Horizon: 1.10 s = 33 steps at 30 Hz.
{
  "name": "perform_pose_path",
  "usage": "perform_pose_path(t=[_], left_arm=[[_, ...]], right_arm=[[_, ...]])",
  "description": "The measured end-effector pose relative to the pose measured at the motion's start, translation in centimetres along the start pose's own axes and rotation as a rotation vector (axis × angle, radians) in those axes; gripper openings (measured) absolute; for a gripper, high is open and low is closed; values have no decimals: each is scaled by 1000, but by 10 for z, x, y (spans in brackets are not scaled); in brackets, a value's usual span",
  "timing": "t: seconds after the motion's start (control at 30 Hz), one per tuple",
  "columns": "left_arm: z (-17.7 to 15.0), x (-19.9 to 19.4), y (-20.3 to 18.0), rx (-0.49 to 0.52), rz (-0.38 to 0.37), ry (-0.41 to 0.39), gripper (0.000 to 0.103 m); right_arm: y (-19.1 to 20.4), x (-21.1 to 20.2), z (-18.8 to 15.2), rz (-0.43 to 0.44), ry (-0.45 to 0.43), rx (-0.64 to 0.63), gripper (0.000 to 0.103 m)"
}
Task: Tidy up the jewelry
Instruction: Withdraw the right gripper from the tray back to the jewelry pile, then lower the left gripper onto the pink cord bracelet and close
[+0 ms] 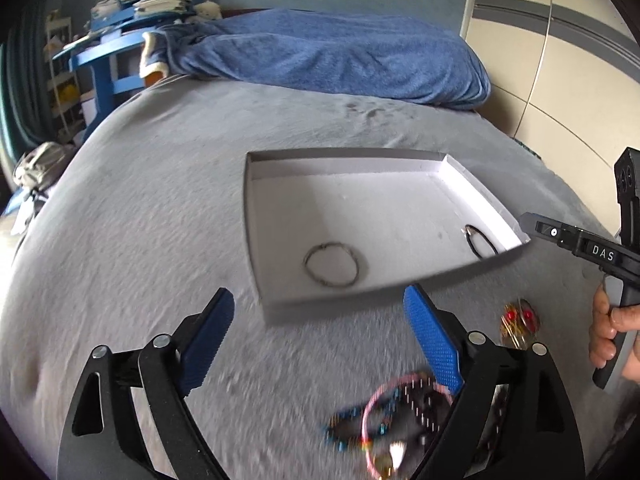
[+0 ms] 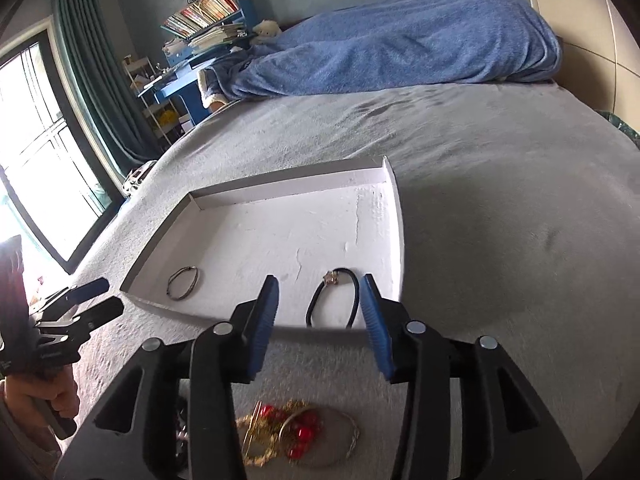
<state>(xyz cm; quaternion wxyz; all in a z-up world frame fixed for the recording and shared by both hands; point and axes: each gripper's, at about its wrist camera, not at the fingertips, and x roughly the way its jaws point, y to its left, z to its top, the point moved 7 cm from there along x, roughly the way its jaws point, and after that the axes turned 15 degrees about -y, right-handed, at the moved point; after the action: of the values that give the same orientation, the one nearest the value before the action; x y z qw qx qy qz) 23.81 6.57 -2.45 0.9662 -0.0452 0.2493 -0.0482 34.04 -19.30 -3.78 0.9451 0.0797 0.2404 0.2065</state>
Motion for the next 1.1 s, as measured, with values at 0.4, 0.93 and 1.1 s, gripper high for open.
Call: perform_pose_path(t=[0.4, 0.93, 1.1], left_arm=[[-35, -54, -11, -10, -20, -17, 88], [-76, -64, -31, 11, -82, 24, 65], [-82, -60, -29, -1, -87, 53, 58]], right_arm=[[2, -50, -25, -34, -9, -14, 56], [-7, -70, -80, -89, 29, -29, 56], [-3, -66, -86, -100, 43, -60, 56]])
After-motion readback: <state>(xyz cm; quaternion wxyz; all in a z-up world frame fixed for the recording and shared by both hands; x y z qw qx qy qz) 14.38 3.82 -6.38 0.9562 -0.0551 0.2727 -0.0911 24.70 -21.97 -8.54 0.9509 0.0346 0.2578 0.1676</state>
